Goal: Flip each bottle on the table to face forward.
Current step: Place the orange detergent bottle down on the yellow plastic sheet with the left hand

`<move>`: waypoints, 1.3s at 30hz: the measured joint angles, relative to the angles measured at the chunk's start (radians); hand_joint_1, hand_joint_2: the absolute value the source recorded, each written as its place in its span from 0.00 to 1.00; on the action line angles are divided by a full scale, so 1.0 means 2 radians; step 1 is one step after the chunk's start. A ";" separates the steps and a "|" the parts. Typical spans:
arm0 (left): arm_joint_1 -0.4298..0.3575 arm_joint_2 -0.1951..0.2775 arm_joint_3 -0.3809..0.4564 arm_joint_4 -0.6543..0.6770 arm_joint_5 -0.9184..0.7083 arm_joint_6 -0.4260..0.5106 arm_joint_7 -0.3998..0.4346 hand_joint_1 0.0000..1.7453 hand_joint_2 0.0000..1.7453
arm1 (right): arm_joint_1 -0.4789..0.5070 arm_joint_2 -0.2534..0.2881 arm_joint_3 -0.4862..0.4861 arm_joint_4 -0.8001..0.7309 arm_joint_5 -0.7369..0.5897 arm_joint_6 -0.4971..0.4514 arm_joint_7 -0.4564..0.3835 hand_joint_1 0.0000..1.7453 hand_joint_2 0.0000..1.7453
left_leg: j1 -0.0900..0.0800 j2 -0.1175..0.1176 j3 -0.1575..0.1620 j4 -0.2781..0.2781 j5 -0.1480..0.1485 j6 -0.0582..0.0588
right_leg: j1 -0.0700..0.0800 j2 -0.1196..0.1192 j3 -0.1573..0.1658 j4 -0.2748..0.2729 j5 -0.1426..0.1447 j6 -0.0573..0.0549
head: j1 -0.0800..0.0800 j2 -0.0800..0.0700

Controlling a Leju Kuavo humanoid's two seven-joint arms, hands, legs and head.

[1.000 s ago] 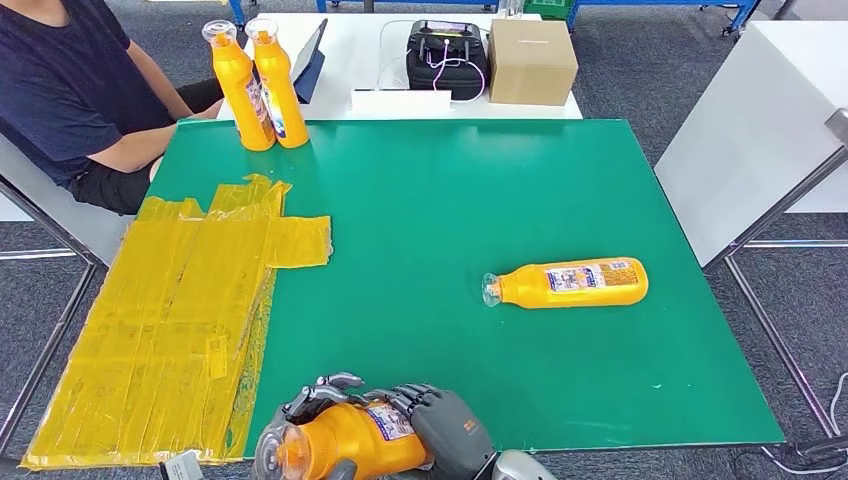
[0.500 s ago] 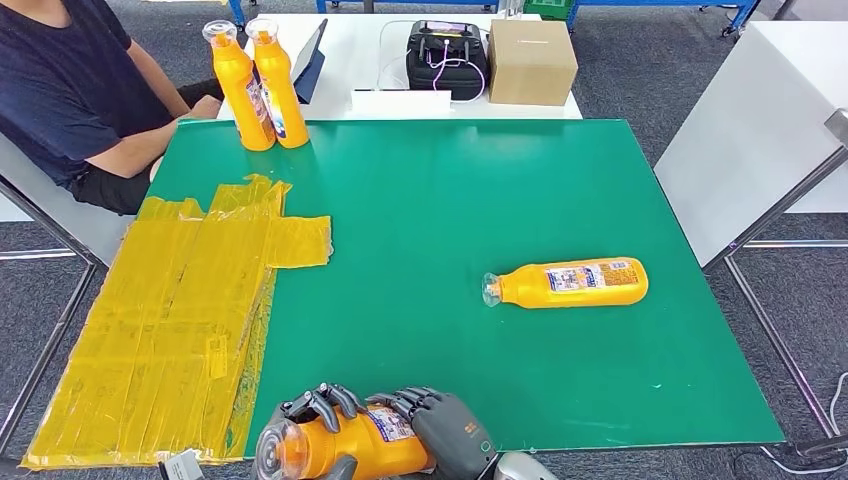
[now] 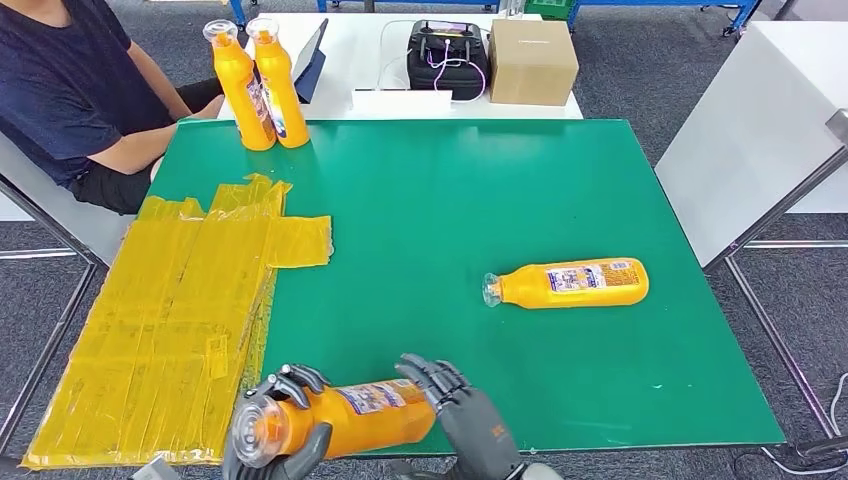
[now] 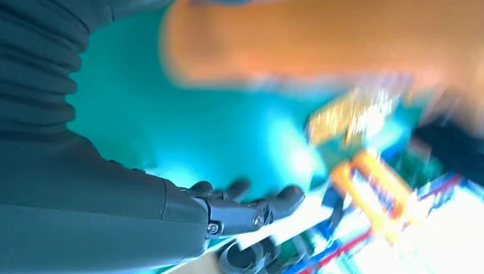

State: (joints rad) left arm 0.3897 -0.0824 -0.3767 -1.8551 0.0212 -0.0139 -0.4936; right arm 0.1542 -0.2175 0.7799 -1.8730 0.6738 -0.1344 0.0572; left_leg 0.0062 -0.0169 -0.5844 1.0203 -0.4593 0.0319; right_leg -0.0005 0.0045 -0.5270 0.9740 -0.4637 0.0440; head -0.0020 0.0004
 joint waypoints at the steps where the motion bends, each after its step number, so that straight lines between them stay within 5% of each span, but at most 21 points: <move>1: 0.001 -0.002 0.006 -0.004 -0.005 0.003 -0.001 1.00 1.00 | 0.004 -0.004 -0.004 -0.009 -0.001 -0.005 0.002 0.00 0.00 | 0.000 0.000 0.000 0.000 0.000 0.000 | 0.000 0.000 0.000 0.000 0.000 0.000 | 0.000 0.000; 13: 0.019 -0.026 0.053 -0.031 -0.057 0.024 -0.017 1.00 1.00 | 0.044 -0.041 -0.024 -0.090 0.010 -0.043 0.016 0.00 0.00 | 0.000 0.000 0.000 0.000 0.000 0.000 | 0.000 0.000 0.000 0.000 0.000 0.000 | 0.000 0.000; 19: 0.017 -0.036 0.056 -0.036 -0.243 0.131 -0.025 1.00 1.00 | 0.051 -0.054 -0.021 -0.108 0.023 -0.066 0.028 0.00 0.00 | 0.000 0.000 0.000 0.000 0.000 0.000 | 0.000 0.000 0.000 0.000 0.000 0.000 | 0.000 0.000; 24: 0.011 -0.039 0.053 -0.036 -0.298 0.167 -0.015 1.00 1.00 | 0.054 -0.062 -0.020 -0.115 0.024 -0.068 0.031 0.00 0.00 | 0.000 0.000 0.000 0.000 0.000 0.000 | 0.000 0.000 0.000 0.000 0.000 0.000 | 0.000 0.000; 31: -0.040 -0.030 0.013 0.039 -0.623 0.294 0.117 1.00 1.00 | 0.050 -0.078 -0.023 -0.120 -0.008 -0.060 -0.001 0.00 0.00 | 0.000 -0.001 0.000 0.000 0.000 0.000 | 0.000 0.000 -0.002 0.000 0.000 0.001 | 0.000 0.000; 39: -0.092 -0.003 -0.043 0.155 -0.692 0.285 0.202 1.00 1.00 | 0.043 -0.080 -0.041 -0.119 -0.014 -0.023 -0.030 0.00 0.00 | 0.000 0.000 0.000 0.000 0.000 0.000 | 0.000 0.000 0.000 0.000 0.000 0.000 | 0.000 0.000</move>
State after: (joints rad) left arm 0.2050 -0.0894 -0.4623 -1.5445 -1.3619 0.5567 -0.0896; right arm 0.2407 -0.3773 0.6974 -2.1118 0.6453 -0.1808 -0.0037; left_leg 0.0054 -0.0168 -0.5838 1.0204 -0.4588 0.0325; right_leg -0.0009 0.0039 -0.5266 0.9738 -0.4630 0.0443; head -0.0025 0.0004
